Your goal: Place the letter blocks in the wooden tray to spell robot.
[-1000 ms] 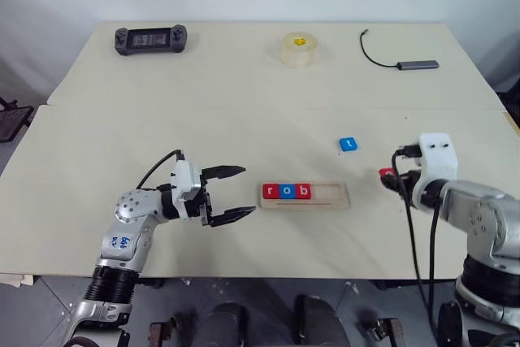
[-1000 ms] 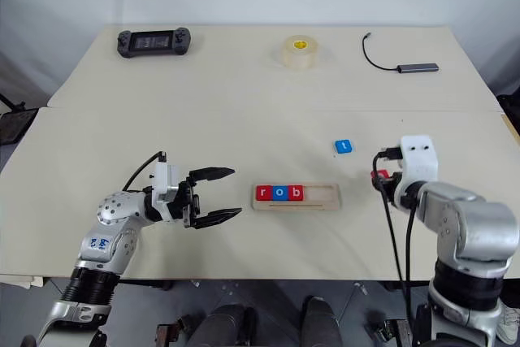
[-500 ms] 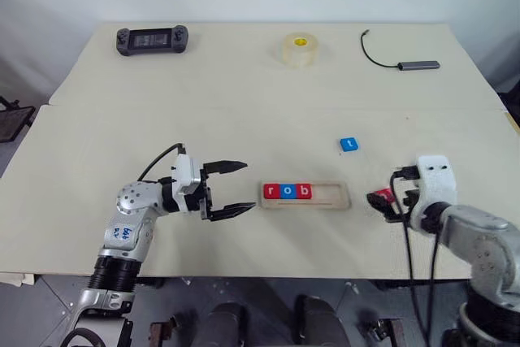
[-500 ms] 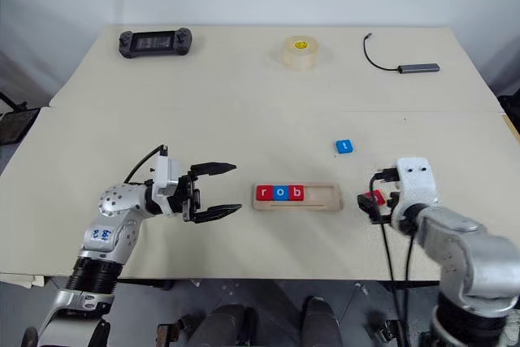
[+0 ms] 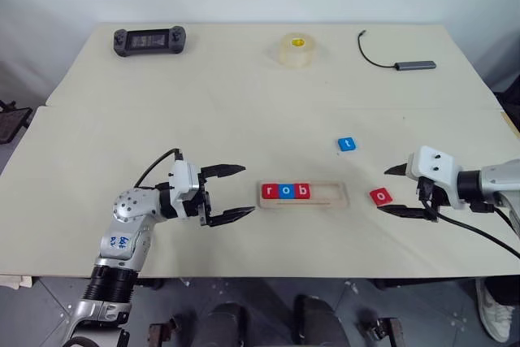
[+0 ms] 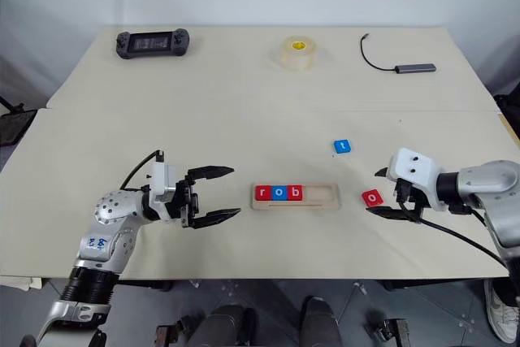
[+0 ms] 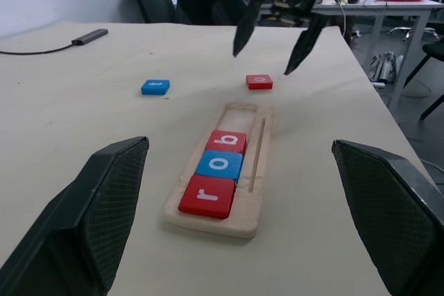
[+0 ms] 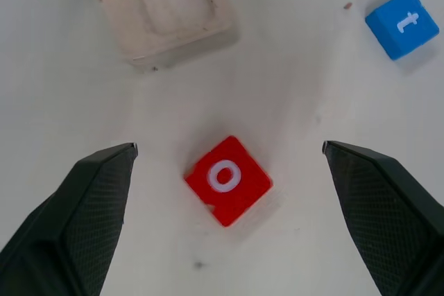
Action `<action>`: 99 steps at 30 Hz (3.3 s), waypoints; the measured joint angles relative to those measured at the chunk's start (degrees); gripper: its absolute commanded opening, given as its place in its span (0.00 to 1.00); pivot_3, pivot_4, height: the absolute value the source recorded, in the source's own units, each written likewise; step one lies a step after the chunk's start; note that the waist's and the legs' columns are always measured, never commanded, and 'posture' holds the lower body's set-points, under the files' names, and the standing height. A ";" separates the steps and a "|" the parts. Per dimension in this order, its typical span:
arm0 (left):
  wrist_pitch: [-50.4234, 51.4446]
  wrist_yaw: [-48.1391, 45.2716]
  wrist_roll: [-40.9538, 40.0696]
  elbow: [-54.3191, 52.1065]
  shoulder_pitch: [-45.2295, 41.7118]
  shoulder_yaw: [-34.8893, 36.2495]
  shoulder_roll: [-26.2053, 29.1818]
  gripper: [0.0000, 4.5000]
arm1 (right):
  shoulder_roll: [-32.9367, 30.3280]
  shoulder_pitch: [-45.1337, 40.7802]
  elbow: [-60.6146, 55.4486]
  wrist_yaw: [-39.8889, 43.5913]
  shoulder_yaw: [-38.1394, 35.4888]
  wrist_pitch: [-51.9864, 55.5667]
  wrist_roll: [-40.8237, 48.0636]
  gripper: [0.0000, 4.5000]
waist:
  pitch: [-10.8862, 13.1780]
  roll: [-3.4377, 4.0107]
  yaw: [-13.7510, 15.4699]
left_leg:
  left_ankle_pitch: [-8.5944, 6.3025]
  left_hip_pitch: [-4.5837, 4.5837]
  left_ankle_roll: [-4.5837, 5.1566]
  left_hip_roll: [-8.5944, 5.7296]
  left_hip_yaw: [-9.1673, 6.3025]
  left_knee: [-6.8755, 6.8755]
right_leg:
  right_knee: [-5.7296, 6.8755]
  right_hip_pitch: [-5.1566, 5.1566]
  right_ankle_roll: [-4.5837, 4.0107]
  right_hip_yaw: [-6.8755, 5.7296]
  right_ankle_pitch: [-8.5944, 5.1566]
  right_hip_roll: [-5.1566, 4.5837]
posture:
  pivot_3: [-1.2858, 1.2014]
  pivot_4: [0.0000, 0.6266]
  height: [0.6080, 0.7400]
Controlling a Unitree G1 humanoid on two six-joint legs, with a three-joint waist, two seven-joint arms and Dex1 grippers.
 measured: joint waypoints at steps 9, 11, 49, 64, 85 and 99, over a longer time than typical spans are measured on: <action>-0.11 -1.43 0.01 -1.58 0.77 -0.37 1.21 1.00 | 3.40 -11.54 20.43 12.48 8.29 -16.78 -6.53 1.00 | 0.00 0.01 0.22 | -0.01 -0.04 -0.03 -0.02 -0.12 0.04 | -0.09 0.05 0.00 -0.12 0.00 -0.05 | 0.52 0.24 1.00; -0.10 -1.43 0.01 -1.72 0.76 -0.36 1.29 1.00 | 4.20 -13.13 23.06 13.21 9.08 -18.45 -7.45 1.00 | 0.00 0.02 0.15 | -0.02 -0.04 -0.05 -0.01 -0.12 0.04 | -0.09 0.04 0.00 -0.14 0.00 -0.04 | 0.52 0.24 1.00; 0.57 0.45 -0.03 -4.16 2.96 -0.84 0.78 1.00 | 15.34 -22.46 -0.16 8.65 18.98 17.23 -10.57 0.40 | 0.05 0.13 0.24 | -0.04 -0.17 -0.16 -0.04 -0.21 0.08 | 0.02 -0.11 -0.06 -0.22 -0.03 -0.07 | 0.52 0.24 1.00; 0.55 0.68 -0.03 -4.10 2.69 -0.85 0.78 1.00 | 12.73 -21.47 -5.02 7.71 14.48 23.17 -7.51 0.91 | 0.05 0.13 0.48 | -0.04 -0.18 -0.16 -0.04 -0.24 0.09 | 0.01 -0.08 -0.06 -0.25 -0.03 -0.07 | 0.52 0.24 1.00; 0.47 0.95 0.00 -4.00 2.68 -0.88 0.53 1.00 | 14.04 -15.27 -5.29 -0.90 12.90 23.48 -7.81 0.00 | 0.05 0.13 0.43 | -0.04 -0.16 -0.16 -0.03 -0.22 0.08 | 0.01 -0.08 -0.06 -0.24 -0.03 -0.06 | 0.52 0.24 1.00; 0.42 1.15 0.13 -3.73 2.25 -1.45 0.28 1.00 | 10.95 -4.17 -14.84 -4.64 -0.43 24.31 -1.46 0.09 | 0.06 0.13 1.38 | -0.04 -0.17 -0.16 -0.03 -0.22 0.07 | 0.01 -0.07 -0.06 -0.26 -0.03 -0.06 | 0.52 0.24 1.00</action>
